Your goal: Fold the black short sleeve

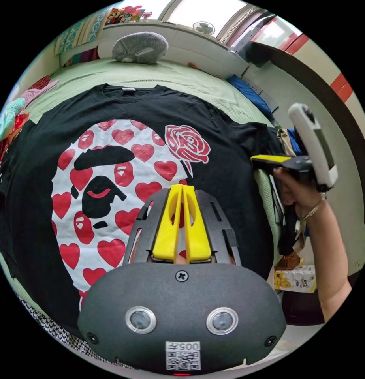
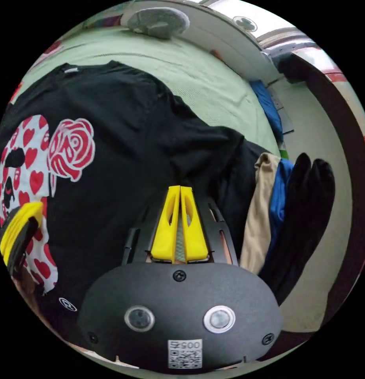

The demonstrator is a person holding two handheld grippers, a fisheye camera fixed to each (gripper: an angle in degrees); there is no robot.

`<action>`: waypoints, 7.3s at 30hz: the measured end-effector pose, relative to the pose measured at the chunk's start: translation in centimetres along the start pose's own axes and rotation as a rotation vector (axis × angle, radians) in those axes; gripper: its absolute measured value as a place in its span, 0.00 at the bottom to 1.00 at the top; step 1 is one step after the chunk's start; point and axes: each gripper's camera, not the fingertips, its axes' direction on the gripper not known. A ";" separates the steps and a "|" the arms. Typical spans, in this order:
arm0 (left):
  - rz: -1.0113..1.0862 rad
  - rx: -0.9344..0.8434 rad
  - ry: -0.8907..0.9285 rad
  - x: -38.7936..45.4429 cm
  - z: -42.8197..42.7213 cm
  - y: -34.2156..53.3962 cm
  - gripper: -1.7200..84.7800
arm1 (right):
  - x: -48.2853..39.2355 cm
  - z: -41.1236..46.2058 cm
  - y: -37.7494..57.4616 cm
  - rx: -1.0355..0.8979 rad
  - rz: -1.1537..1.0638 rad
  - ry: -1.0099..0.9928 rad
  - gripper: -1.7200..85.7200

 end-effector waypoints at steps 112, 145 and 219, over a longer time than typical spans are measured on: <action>-0.192 0.038 -0.124 -30.1 -20.9 8.3 0.07 | -0.3 -4.5 -5.9 0.227 0.097 -0.461 0.04; -0.505 0.224 -0.252 -39.3 -22.5 6.5 0.11 | -20.2 -0.9 -9.8 0.120 -0.241 -0.507 0.01; -0.733 0.116 -0.249 -58.2 -21.0 8.0 0.10 | -84.6 -8.6 -40.5 -0.031 -0.838 -0.404 0.07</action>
